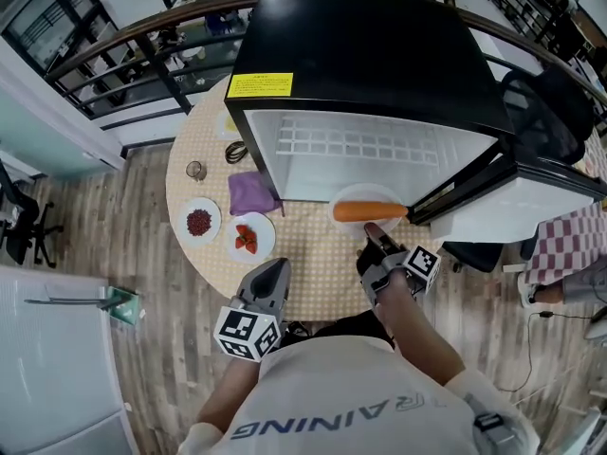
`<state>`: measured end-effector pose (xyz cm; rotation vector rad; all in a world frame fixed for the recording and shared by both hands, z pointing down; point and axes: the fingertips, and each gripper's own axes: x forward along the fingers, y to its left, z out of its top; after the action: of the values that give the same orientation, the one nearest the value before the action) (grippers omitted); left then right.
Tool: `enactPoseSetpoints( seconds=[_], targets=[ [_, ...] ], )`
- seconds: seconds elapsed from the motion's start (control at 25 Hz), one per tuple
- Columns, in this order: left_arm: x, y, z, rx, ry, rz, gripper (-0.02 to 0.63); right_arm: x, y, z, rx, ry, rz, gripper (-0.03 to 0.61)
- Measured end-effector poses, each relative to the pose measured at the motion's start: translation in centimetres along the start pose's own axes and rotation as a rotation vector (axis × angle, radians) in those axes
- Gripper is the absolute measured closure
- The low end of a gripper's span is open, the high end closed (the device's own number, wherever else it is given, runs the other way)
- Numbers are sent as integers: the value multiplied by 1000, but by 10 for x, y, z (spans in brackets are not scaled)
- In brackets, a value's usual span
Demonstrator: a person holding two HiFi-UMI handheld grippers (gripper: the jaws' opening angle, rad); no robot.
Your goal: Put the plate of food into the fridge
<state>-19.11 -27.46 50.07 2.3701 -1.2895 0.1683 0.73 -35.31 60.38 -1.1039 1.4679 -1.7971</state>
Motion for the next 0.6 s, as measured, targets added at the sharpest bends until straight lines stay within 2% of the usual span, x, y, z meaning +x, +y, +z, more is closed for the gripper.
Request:
enactPoseSetpoints(
  seconds=[0.28, 0.6],
  targets=[
    [-11, 12, 0, -12, -5, 32, 606, 45, -3, 22, -22, -53, -19, 545],
    [-19, 26, -9, -47, 7, 74, 606, 96, -19, 39, 51, -94, -65, 545]
  ],
)
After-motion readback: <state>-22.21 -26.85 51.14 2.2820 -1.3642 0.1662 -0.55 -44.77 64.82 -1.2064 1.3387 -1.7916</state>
